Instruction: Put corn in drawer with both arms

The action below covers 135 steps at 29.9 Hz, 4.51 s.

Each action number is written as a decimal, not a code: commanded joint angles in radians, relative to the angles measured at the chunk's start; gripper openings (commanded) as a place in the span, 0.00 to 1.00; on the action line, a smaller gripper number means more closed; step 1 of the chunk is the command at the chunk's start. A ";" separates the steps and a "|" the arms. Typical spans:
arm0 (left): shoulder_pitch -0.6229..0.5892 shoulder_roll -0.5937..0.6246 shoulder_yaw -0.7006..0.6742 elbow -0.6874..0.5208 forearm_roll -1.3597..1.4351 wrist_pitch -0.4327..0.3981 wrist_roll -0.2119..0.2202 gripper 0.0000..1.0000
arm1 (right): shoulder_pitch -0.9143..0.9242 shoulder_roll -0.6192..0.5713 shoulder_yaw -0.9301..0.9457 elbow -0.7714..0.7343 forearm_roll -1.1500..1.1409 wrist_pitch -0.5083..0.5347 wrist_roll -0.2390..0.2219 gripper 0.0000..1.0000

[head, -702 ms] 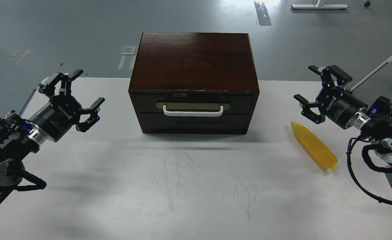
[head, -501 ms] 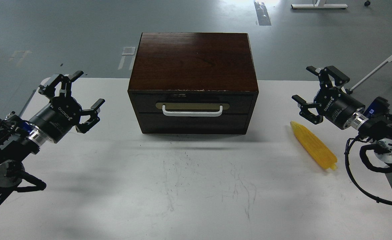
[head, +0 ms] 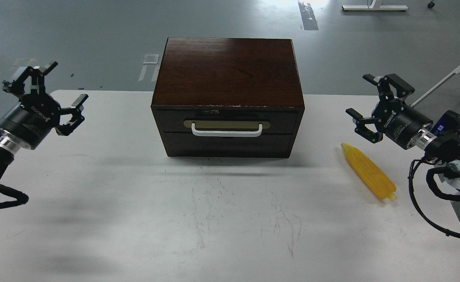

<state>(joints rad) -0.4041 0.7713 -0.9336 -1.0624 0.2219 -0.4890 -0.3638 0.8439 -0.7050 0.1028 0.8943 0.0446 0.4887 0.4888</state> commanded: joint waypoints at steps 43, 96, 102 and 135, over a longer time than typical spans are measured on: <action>-0.835 -0.294 0.769 -0.277 1.814 0.000 -0.125 0.99 | -0.006 -0.024 0.046 -0.028 -0.006 0.000 0.000 1.00; -0.828 -0.366 0.881 -0.123 1.823 0.000 -0.125 0.99 | -0.031 -0.047 0.051 -0.026 -0.006 0.000 0.000 1.00; -0.822 -0.369 0.891 -0.151 1.818 0.000 -0.125 0.99 | -0.031 -0.050 0.051 -0.026 -0.006 0.000 0.000 1.00; -0.819 -0.262 0.920 -0.453 1.809 0.000 -0.125 0.99 | -0.031 -0.051 0.051 -0.028 -0.006 0.000 0.000 1.00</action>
<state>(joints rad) -1.2228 0.4991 -0.0179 -1.4980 2.0299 -0.4885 -0.4877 0.8131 -0.7559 0.1535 0.8667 0.0384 0.4887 0.4887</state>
